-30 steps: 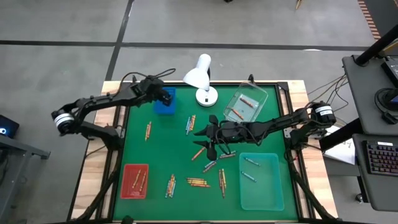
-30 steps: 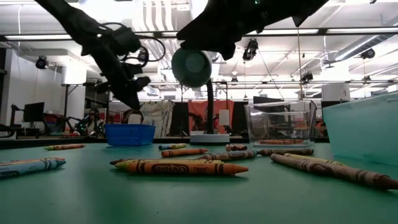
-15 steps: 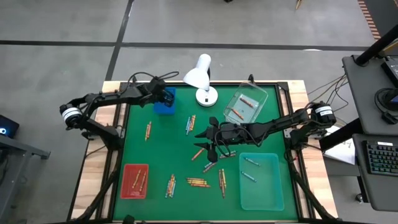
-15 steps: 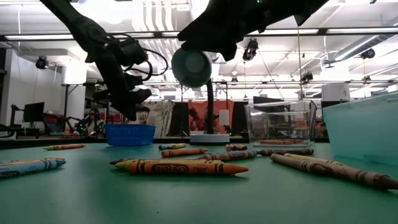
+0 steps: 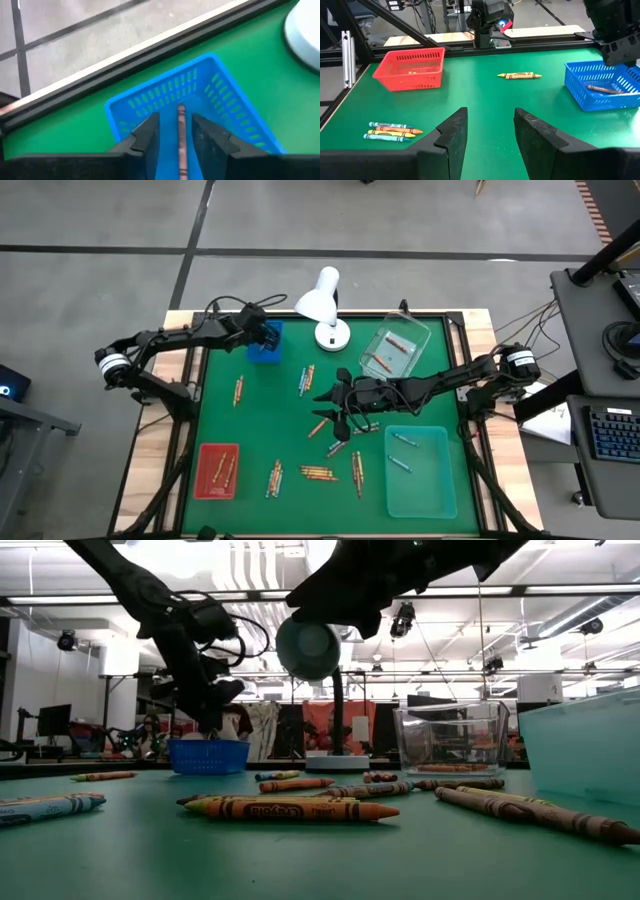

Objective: Sort crayons
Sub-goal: Put the orange crayon into the transparent bin

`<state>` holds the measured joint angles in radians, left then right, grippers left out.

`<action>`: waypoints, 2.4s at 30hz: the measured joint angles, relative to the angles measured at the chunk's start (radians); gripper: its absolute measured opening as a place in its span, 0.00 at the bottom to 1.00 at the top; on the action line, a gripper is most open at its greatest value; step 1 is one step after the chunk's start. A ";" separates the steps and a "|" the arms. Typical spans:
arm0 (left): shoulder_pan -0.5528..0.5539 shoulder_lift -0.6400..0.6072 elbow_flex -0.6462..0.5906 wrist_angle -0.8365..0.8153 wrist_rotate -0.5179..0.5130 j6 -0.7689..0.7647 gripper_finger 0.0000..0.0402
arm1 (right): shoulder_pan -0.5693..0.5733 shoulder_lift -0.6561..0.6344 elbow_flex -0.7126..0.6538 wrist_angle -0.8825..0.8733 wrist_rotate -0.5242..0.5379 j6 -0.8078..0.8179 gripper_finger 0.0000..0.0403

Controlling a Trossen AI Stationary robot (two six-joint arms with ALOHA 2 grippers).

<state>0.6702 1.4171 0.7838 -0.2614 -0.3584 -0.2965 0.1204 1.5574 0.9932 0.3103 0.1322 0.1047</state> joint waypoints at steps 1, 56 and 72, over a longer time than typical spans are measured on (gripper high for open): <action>-0.003 -0.008 0.001 0.000 0.000 0.003 0.25 | 0.000 0.000 0.000 0.000 0.000 0.000 0.38; -0.852 -0.320 -0.100 -0.009 -0.126 -0.162 0.29 | 0.006 0.000 0.174 -0.506 -0.001 0.186 0.34; -0.938 -0.087 -0.100 0.223 -0.131 -0.047 0.29 | 0.016 0.000 0.285 -1.020 -0.005 0.320 0.33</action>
<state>-0.2678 1.3296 0.6840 -0.0387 -0.4897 -0.3435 0.1367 1.5578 1.2784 -0.7098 0.1267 0.4251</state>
